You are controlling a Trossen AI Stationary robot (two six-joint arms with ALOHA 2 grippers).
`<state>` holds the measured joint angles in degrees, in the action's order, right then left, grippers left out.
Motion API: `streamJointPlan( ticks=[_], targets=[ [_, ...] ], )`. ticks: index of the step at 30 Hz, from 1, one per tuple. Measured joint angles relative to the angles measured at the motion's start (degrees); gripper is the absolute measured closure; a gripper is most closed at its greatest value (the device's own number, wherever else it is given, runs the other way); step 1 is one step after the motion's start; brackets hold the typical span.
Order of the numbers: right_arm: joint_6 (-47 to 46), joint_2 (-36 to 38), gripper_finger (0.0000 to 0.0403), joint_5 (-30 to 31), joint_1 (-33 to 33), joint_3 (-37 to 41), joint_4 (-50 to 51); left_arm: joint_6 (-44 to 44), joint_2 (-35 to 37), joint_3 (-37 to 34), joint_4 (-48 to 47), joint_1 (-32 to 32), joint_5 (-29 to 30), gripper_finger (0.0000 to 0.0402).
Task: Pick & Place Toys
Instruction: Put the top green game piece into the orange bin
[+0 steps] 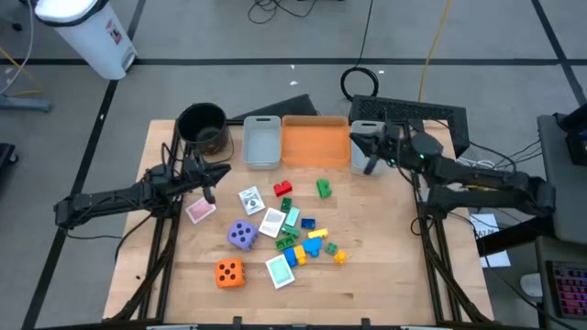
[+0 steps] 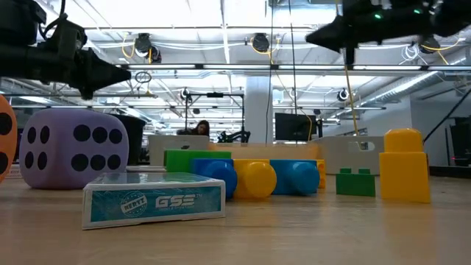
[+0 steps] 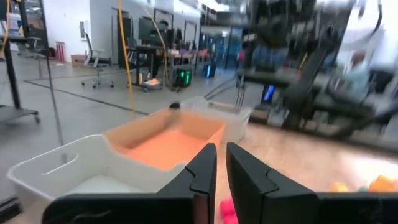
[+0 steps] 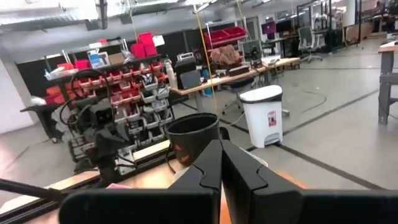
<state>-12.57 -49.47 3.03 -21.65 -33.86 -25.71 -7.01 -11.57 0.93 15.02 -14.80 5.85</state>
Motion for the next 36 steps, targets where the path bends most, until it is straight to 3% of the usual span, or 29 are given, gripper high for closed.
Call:
streamJointPlan(
  ticks=[8,20,32,36],
  targets=[
    [-4.9,-14.04,0.0403,-0.27,1.24,-11.69,0.14,-13.1,-0.07,-0.02,17.36,0.01,2.48,0.0355],
    [-14.15,-20.12,0.0403,-0.21,2.64,-12.46,-3.12,-23.38,-0.09,0.11,38.68,-0.01,4.9,0.0355],
    [-15.33,-20.05,0.0403,-0.15,2.62,-12.46,-3.2,-26.33,-0.59,0.51,41.52,0.01,8.07,0.0355],
    [-16.34,-20.05,0.0403,-0.15,2.62,-12.46,-3.2,-23.83,-1.34,4.73,40.56,0.01,5.71,0.0355]
  ],
)
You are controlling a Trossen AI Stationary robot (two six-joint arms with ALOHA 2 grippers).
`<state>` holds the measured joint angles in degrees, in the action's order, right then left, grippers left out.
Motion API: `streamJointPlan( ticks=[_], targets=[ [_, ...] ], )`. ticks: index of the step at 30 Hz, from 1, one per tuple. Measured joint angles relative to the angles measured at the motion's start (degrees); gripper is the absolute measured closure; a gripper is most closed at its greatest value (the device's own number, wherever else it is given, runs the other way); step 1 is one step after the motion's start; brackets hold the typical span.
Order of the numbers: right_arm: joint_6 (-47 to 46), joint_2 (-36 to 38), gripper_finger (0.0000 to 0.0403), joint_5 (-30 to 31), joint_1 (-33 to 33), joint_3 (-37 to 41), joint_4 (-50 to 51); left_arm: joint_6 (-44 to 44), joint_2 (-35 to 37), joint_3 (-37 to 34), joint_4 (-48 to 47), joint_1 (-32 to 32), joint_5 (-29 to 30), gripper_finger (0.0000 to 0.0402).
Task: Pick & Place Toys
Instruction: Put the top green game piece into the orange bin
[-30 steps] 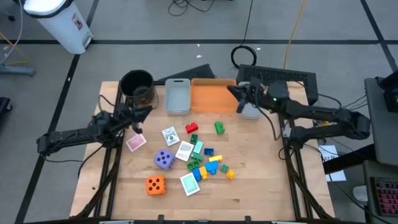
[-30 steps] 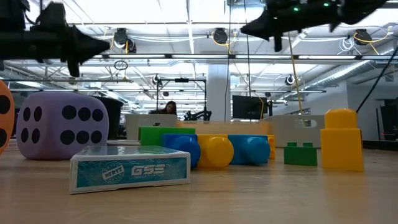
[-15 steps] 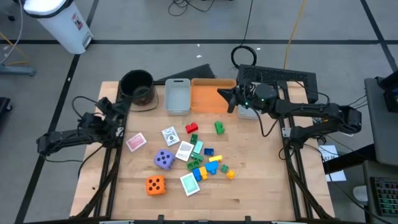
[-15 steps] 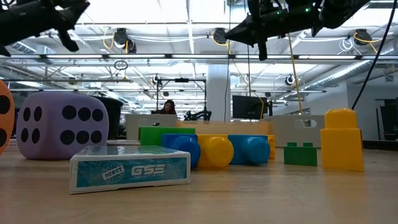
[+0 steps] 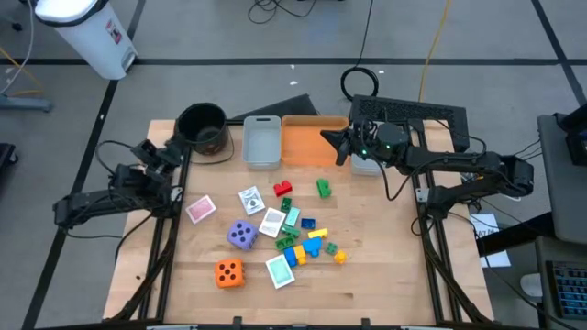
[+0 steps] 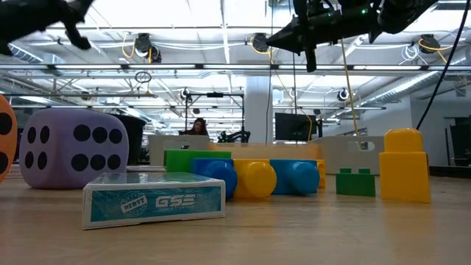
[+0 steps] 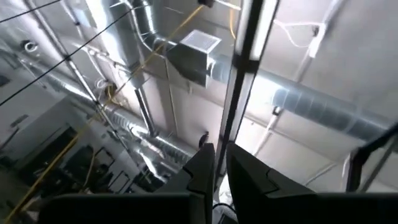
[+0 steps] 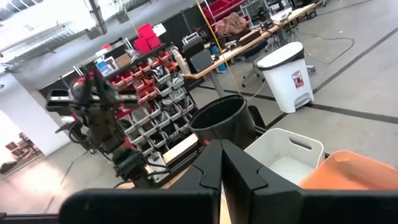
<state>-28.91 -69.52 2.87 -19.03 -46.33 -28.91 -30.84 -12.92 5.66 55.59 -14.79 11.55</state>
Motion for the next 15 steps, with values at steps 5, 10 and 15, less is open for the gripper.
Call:
streamJointPlan(
  ticks=[5,10,15],
  targets=[
    [-1.05,0.0,0.0403,0.0,0.0,0.0,-0.02,7.39,-3.98,13.38,-23.31,0.0,-5.72,0.0355],
    [-1.07,0.0,0.0403,-0.02,0.0,0.0,-0.02,13.81,-12.07,27.94,-51.74,0.0,-9.07,0.0355],
    [-1.09,0.0,0.0403,-0.1,0.0,0.0,0.0,16.72,-19.45,37.21,-65.95,0.0,-10.23,0.0354]
  ],
)
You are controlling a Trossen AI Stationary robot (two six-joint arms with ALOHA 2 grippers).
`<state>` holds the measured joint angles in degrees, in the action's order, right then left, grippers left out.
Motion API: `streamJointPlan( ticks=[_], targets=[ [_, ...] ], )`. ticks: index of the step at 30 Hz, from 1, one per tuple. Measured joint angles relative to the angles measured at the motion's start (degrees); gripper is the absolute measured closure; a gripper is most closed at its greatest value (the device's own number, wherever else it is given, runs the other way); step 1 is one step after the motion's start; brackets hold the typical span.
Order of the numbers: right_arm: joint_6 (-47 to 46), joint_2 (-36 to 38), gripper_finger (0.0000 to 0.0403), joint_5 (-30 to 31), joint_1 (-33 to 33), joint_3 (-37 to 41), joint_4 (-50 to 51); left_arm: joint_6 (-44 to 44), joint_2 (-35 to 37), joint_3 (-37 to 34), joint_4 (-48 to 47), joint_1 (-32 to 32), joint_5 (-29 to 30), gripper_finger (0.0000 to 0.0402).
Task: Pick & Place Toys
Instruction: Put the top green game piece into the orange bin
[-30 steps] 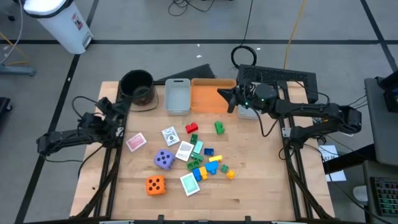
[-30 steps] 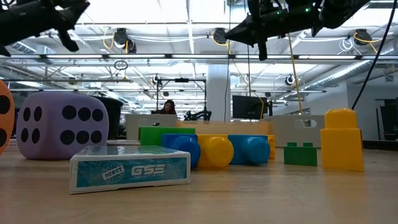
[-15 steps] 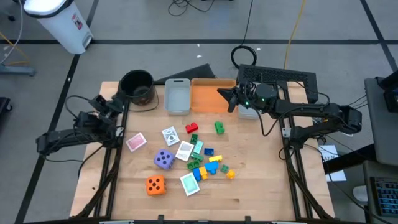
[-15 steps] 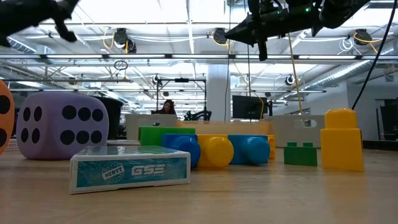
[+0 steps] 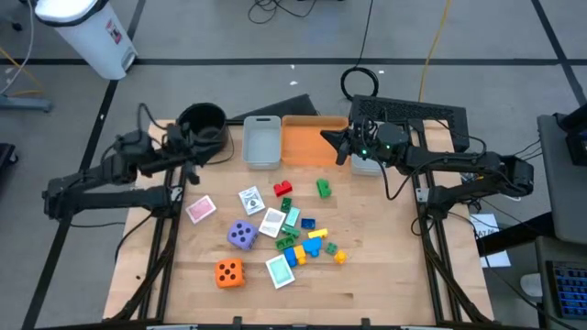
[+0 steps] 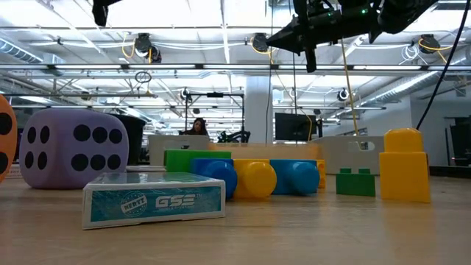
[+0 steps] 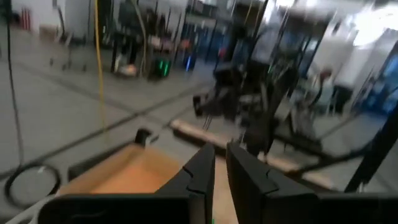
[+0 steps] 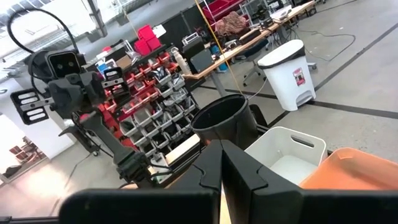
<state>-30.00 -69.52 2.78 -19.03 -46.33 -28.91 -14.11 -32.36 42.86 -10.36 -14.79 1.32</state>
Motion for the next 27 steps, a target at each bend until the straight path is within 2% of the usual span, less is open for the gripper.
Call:
streamJointPlan(
  ticks=[5,8,14,19,23,27],
  targets=[
    [0.0,0.0,0.0403,-0.03,0.0,0.02,-0.01,1.87,-5.29,5.91,-9.04,0.0,-2.83,0.0353],
    [0.0,0.0,0.0403,-0.05,0.0,0.02,0.0,1.99,-7.94,9.01,-14.54,0.0,-4.69,0.0334],
    [0.48,0.0,0.0403,-0.04,0.0,0.02,0.0,3.57,-11.87,14.31,-27.13,0.0,-6.79,0.0245],
    [0.44,0.0,0.0398,-0.11,0.0,0.04,0.02,3.34,-14.22,15.48,-31.64,-0.02,-6.24,0.0158],
    [0.44,0.0,0.0358,-3.55,0.0,0.04,0.04,4.05,-15.68,15.48,-31.94,-0.02,-6.2,0.0108],
    [-0.32,0.0,0.0283,-6.52,1.15,0.04,0.04,6.52,-16.72,15.48,-31.92,-0.02,-6.16,0.0078]
  ],
)
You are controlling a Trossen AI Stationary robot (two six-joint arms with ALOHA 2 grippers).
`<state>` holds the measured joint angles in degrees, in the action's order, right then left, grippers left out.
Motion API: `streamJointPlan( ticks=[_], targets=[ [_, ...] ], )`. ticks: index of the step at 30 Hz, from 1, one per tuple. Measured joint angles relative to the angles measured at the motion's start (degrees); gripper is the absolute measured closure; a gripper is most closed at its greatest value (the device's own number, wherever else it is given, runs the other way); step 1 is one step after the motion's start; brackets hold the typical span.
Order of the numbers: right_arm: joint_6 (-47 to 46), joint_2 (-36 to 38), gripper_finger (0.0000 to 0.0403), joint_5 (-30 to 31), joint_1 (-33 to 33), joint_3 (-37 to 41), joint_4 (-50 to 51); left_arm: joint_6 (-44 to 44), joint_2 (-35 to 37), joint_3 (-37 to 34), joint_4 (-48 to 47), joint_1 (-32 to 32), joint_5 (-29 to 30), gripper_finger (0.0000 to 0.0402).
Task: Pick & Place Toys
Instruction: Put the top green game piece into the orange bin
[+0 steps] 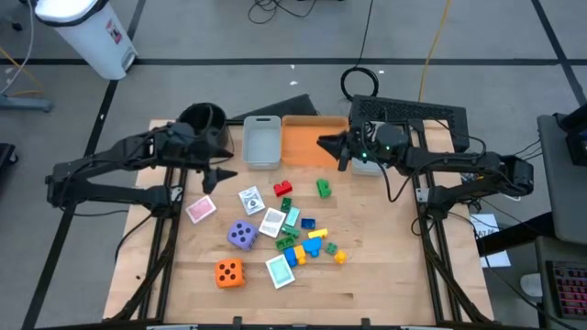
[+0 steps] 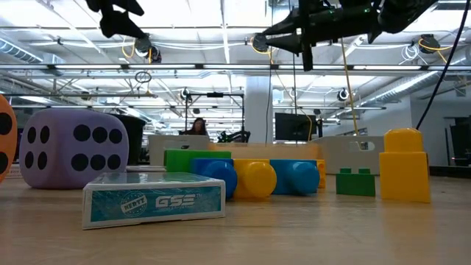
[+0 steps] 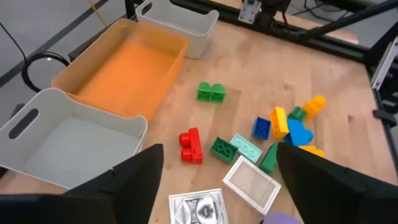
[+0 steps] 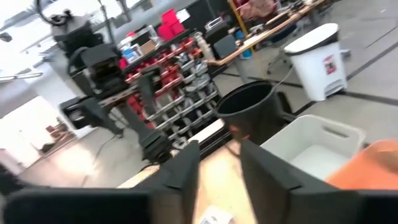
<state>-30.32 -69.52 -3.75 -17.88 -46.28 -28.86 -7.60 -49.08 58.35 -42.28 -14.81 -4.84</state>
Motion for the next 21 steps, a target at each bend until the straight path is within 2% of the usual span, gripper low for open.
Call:
streamJointPlan(
  ticks=[5,9,14,21],
  targets=[
    [-0.69,0.0,0.0184,-0.97,3.08,0.0,-0.02,-1.83,-1.15,0.0,0.94,0.0,-0.01,0.006],
    [-0.21,0.0,0.0134,-0.88,5.51,0.0,-0.04,-4.82,-1.91,0.0,3.23,0.02,-0.09,0.0063],
    [-1.45,0.02,0.0108,-0.77,7.57,0.93,0.01,-7.96,-2.42,0.04,3.93,0.02,-0.09,0.0074],
    [-6.4,0.02,0.0107,-0.79,8.67,0.94,-0.02,-7.72,-3.77,0.02,4.12,0.02,-0.09,0.0079]
  ],
)
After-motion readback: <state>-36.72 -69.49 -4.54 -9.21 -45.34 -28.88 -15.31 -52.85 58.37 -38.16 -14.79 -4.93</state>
